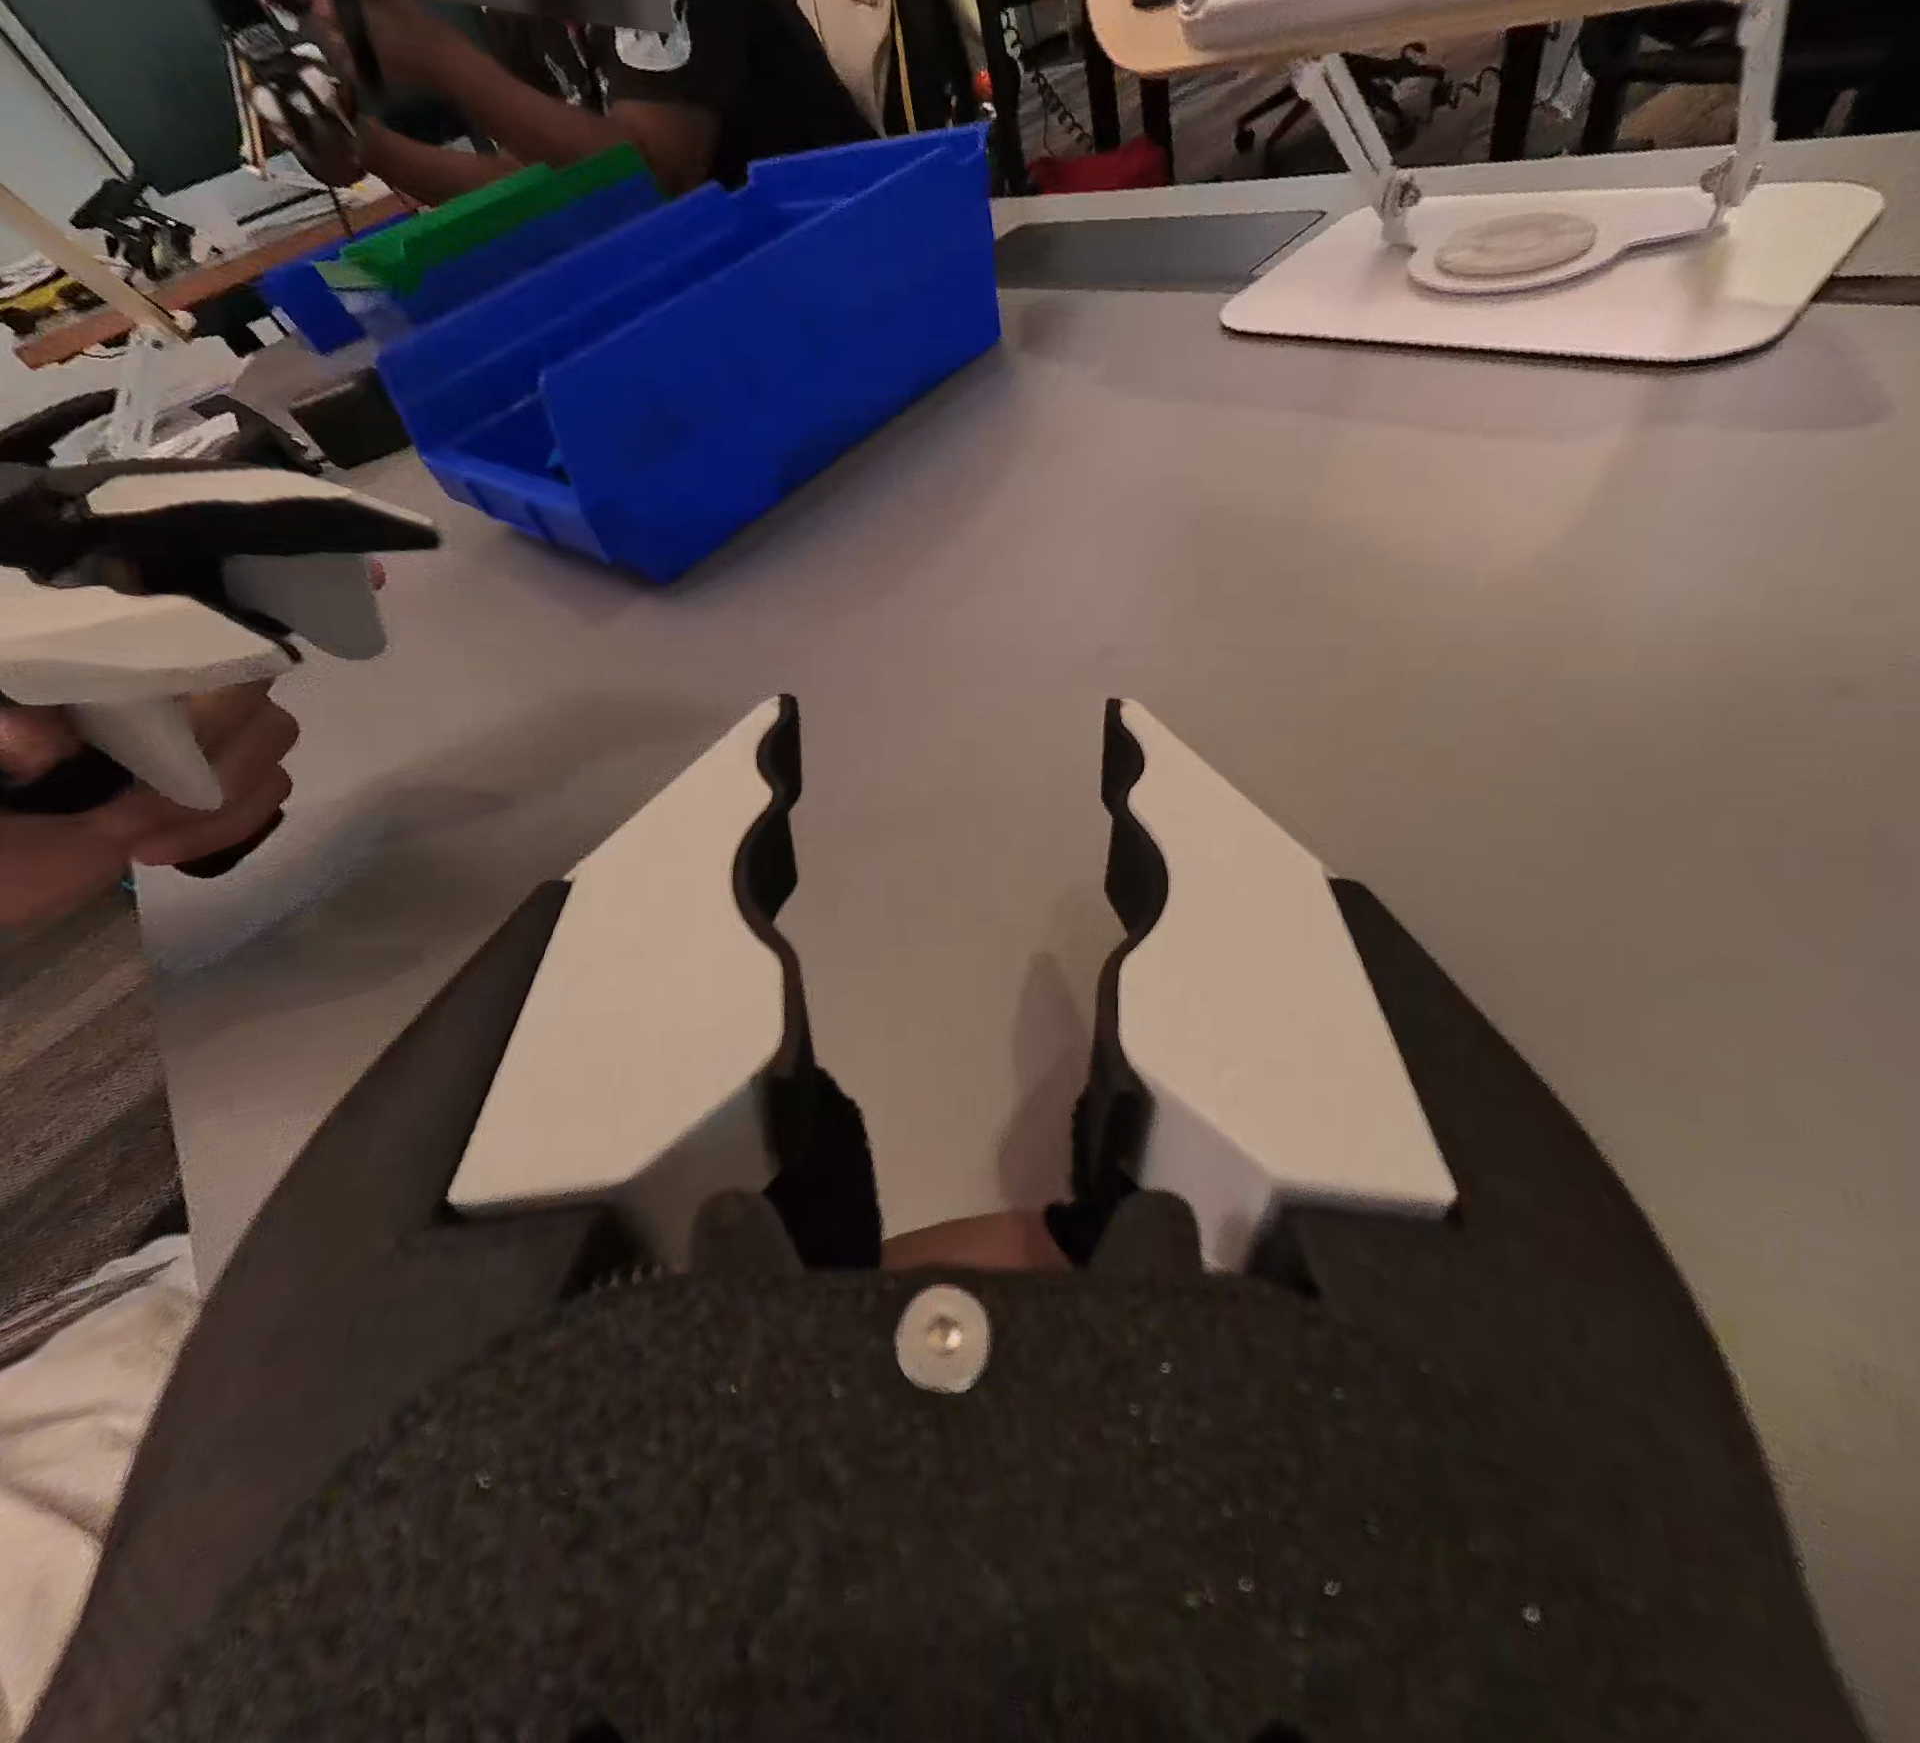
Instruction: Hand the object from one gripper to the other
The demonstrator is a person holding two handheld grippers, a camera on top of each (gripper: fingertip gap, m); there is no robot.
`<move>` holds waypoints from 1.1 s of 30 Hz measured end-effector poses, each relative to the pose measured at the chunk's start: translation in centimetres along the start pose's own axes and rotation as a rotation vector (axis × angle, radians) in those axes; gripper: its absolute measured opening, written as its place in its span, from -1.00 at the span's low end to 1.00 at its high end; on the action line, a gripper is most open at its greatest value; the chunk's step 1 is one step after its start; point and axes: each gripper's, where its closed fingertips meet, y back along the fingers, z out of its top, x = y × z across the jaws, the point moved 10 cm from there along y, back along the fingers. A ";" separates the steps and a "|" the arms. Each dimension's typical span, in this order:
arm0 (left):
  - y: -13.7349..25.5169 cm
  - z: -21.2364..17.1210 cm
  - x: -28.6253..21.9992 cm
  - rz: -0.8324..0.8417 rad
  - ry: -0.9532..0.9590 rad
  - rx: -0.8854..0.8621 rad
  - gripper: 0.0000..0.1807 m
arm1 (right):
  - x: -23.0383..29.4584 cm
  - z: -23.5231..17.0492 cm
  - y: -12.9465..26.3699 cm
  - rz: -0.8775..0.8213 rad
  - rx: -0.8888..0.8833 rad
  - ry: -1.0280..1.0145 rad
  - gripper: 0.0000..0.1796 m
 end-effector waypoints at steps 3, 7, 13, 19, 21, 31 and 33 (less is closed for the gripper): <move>1.4 2.5 1.6 0.003 0.062 -0.057 -0.38 | 0.4 0.9 0.1 0.031 -0.033 0.032 -0.36; 4.4 7.5 7.4 0.138 0.159 -0.102 -0.42 | 0.2 0.3 0.4 -0.017 -0.014 0.129 -0.39; 1.9 9.2 18.2 0.199 0.000 0.579 -0.51 | 0.6 -0.2 -0.4 0.032 0.034 0.102 -0.39; -4.7 5.2 24.8 0.261 0.014 1.045 -0.49 | 0.5 -0.5 -0.5 0.040 0.053 0.102 -0.40; -6.3 4.3 26.0 0.260 0.085 1.069 -0.48 | 0.2 -0.5 -0.5 0.038 0.059 0.086 -0.40; -8.8 1.7 26.8 0.283 0.141 1.056 -0.84 | 0.0 -0.9 -0.8 0.073 0.102 0.031 -0.40; -8.3 1.9 26.3 0.386 0.042 1.027 -0.86 | 0.1 -0.9 -0.8 0.074 0.106 0.044 -0.40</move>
